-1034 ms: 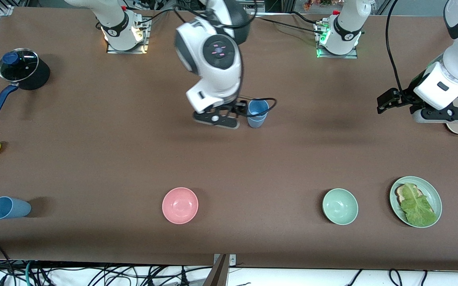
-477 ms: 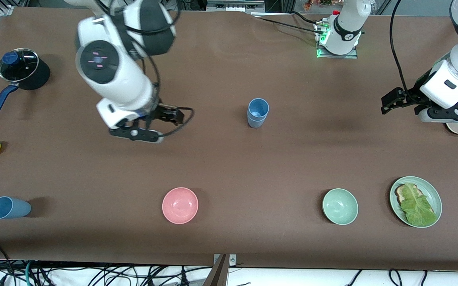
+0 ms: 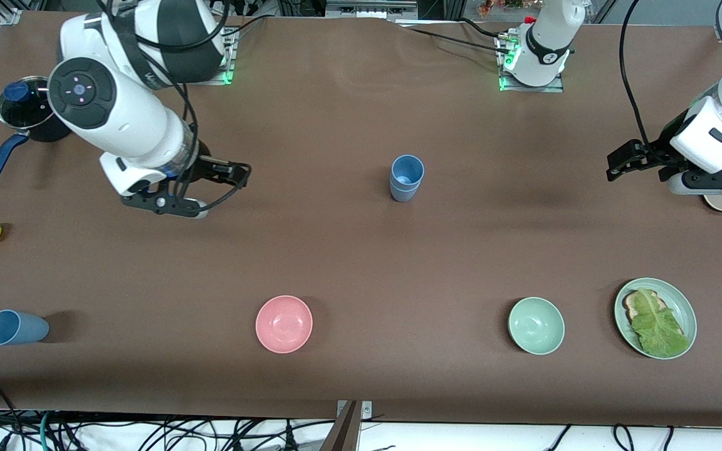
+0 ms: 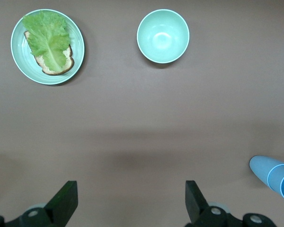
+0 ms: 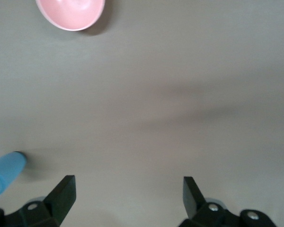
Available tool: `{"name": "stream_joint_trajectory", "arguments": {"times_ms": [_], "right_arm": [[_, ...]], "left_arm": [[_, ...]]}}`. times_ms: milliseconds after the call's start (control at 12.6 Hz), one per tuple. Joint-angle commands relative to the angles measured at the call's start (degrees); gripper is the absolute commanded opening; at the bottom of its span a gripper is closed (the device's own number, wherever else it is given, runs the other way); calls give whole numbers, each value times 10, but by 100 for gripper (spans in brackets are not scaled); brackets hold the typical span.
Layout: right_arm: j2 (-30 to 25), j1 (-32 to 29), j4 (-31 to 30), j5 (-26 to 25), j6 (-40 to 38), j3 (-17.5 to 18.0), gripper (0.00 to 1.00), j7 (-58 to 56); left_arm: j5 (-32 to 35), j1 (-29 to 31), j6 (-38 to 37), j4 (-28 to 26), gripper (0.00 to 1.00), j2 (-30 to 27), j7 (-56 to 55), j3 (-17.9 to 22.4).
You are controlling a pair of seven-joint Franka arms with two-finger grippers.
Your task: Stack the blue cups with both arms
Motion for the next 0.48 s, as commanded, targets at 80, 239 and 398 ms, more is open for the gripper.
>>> {"name": "stream_joint_trajectory", "arguments": {"times_ms": [80, 239, 398], "right_arm": [[-141, -190, -84, -63, -25, 150, 100, -54], [-172, -288, -87, -96, -53, 222, 100, -72], [-207, -380, -110, -109, -54, 291, 100, -125]], "left_arm": [[-5, 3, -14, 18, 100, 8, 15, -2], [-5, 4, -14, 16, 100, 8, 15, -2], [-5, 2, -14, 20, 100, 9, 14, -2]]}}
